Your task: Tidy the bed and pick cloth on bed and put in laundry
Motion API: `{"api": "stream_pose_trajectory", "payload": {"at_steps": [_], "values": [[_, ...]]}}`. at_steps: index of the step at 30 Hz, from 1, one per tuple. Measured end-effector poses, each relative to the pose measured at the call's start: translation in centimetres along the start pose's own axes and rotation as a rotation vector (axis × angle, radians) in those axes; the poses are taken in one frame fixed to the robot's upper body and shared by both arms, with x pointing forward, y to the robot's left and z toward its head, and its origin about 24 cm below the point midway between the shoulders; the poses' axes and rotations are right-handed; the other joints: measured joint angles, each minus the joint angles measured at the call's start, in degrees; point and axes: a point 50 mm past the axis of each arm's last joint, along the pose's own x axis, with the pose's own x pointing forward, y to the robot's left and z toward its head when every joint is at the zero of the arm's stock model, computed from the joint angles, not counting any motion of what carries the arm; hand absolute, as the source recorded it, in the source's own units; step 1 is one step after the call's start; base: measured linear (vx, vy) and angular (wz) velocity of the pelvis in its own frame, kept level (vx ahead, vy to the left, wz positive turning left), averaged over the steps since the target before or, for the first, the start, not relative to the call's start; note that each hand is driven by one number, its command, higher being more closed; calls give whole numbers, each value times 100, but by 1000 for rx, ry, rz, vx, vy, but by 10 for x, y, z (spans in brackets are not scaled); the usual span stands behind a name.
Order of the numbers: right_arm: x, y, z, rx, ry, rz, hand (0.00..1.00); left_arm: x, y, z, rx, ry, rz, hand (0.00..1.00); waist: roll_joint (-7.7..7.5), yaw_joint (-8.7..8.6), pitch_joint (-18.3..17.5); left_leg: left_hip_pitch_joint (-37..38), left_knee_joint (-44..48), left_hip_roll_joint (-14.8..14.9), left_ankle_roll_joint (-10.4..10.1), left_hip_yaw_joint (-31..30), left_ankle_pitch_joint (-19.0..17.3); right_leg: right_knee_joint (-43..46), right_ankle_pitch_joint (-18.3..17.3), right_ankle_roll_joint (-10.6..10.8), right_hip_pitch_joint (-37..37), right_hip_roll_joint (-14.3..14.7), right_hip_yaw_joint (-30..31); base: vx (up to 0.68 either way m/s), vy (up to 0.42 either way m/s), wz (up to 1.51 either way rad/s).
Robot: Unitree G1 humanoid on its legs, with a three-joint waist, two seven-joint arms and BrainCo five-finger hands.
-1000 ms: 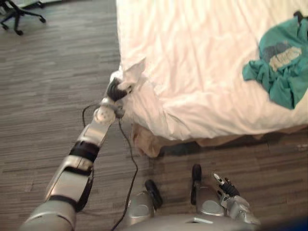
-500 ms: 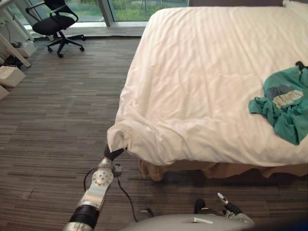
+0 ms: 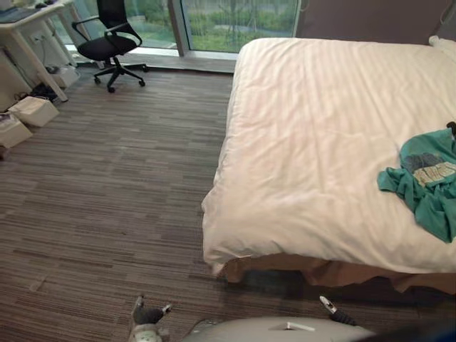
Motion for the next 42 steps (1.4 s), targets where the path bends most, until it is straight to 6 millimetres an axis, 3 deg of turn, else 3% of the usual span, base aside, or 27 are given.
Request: {"api": "stream_pose_trajectory", "payload": {"at_steps": [4,13,19,23,28,30,32,33,35,39,41,42], "values": [[0,-1,0,15,0,-2,0,-3,-13,0,-107,15,-93,0,34,-25,-49,34,-169,-33,7,11,140,4,-2,-2,-50,-8,3,-89,-26,-3],[-1,-5,-7,292,-24,-106,0,-13,-37,-3,-275,10,-254,0,16,-95,-94,137,-216,-8,-32,388,134,-56,86,-17,-137,60,369,-56,-12,-22],[-5,-24,2,464,-120,-293,0,-13,-39,-3,-297,24,-254,0,32,-141,-102,290,-200,-12,-55,671,54,-105,163,-11,-142,109,666,1,5,-25],[-12,-42,22,611,-252,-406,0,-12,-38,-3,-318,29,-249,0,14,-143,-95,380,-199,-8,-84,878,-35,-116,169,-6,-154,138,838,5,1,-27],[-40,-87,86,770,-561,-492,0,-8,-29,-1,-382,28,-248,0,-24,-142,-82,510,-154,25,-105,1070,-173,-116,152,-6,-139,151,960,30,-5,-18],[-64,-108,130,773,-747,-490,0,-4,-18,1,-403,10,-246,0,-50,-151,-76,510,-36,53,-110,1083,-279,-55,94,-2,-130,147,959,40,-18,-4],[-82,-114,165,720,-884,-460,0,-2,-12,3,-414,-7,-241,0,-69,-149,-74,502,-4,61,-112,1081,-315,-42,72,9,-131,145,953,0,0,0],[-88,-114,176,706,-926,-445,0,-2,-11,3,-412,-11,-246,0,-73,-150,-74,499,-4,62,-114,1080,-319,-42,68,11,-133,146,949,14,-41,2],[-108,-107,218,610,-1065,-369,0,0,-9,6,-407,-25,-252,0,-97,-149,-71,470,-3,50,-115,1060,-324,-44,56,16,-144,149,924,1,-38,6],[-133,-91,262,413,-1240,-245,0,-1,-10,6,-398,-27,-258,0,-123,-156,-70,338,75,62,-115,884,-324,-45,56,16,-144,147,803,-1,-57,17],[-156,-76,293,252,-1354,-134,0,-3,-11,1,-384,-16,-267,0,-113,-161,-65,289,88,66,-114,763,-323,-45,55,14,-138,147,762,-10,-66,18],[-161,-74,299,211,-1368,-119,0,-3,-11,0,-392,-12,-266,0,-111,-150,-66,282,94,67,-114,751,-323,-46,55,14,-137,147,758,-38,-59,13]]}}
